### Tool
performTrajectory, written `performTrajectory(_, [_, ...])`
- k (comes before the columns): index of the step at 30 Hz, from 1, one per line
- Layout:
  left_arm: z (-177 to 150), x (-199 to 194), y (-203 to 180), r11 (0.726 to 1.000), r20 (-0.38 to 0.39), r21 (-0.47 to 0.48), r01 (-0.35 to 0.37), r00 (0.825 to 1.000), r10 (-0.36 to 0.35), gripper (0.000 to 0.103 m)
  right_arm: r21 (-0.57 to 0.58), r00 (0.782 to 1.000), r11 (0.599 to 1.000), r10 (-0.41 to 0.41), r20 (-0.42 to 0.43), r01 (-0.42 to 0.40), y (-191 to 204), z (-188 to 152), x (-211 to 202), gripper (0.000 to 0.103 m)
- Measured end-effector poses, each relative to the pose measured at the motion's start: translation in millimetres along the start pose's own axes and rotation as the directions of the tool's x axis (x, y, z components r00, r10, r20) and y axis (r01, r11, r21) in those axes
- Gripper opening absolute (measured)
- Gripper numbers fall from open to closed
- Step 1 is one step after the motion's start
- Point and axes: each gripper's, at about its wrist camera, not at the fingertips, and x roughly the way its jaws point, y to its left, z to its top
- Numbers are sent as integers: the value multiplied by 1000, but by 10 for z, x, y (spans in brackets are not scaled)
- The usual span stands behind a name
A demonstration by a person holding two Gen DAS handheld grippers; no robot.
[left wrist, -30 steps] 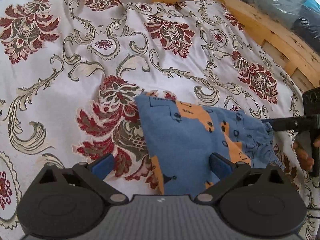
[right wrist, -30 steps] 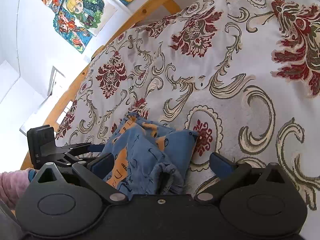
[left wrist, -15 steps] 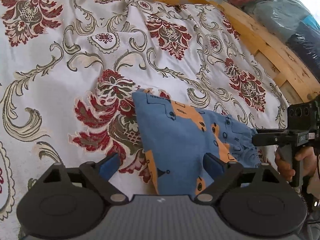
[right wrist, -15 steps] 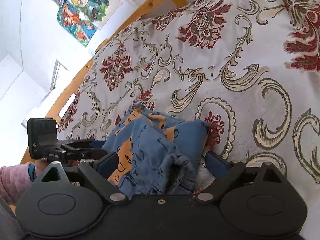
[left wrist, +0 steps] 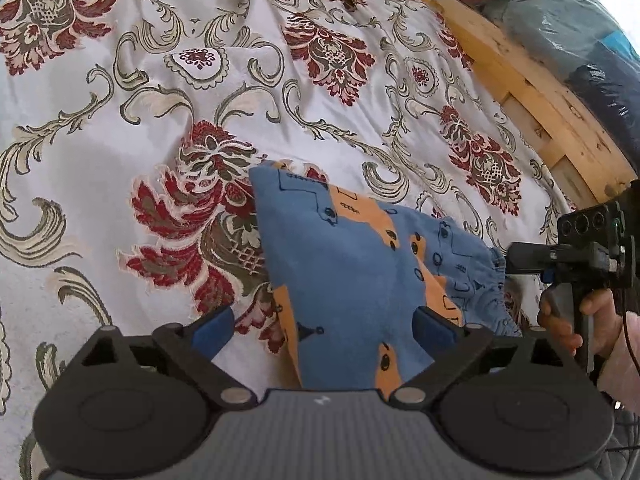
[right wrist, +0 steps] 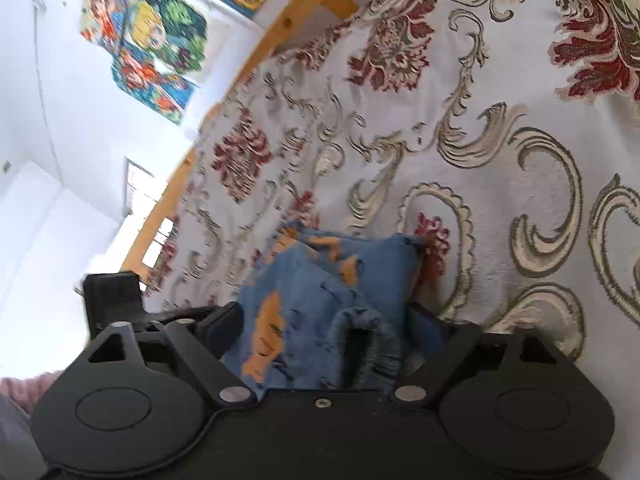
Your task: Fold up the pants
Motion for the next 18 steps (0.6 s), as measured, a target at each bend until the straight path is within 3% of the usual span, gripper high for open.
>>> performTrajectory(2, [-2, 16, -6, 1000, -8, 7, -5, 1000, 5, 99, -16, 1000, 1000, -25, 0, 25, 14, -13, 6, 76])
performTrajectory(4, [-8, 28, -20, 1000, -12, 17, -11, 1000, 11, 99, -19, 998, 998, -63, 10, 63, 1, -38, -2, 54])
performTrajectory(6, [-14, 37, -36, 999, -17, 31, -15, 1000, 16, 99, -5, 994, 994, -105, 21, 106, -21, -64, -7, 40])
performTrajectory(9, [-13, 42, -54, 999, -24, 47, -26, 999, 27, 95, -8, 992, 992, -123, 40, 123, 33, -98, -10, 39])
performTrajectory(16, [-9, 11, -95, 997, -30, 72, 25, 999, -23, 62, 7, 992, 994, -114, 61, 113, 88, -127, -29, 37])
performTrajectory(18, [-12, 12, -119, 996, -32, 81, 24, 999, -21, 59, 3, 990, 992, -124, 65, 124, 101, -133, -29, 36])
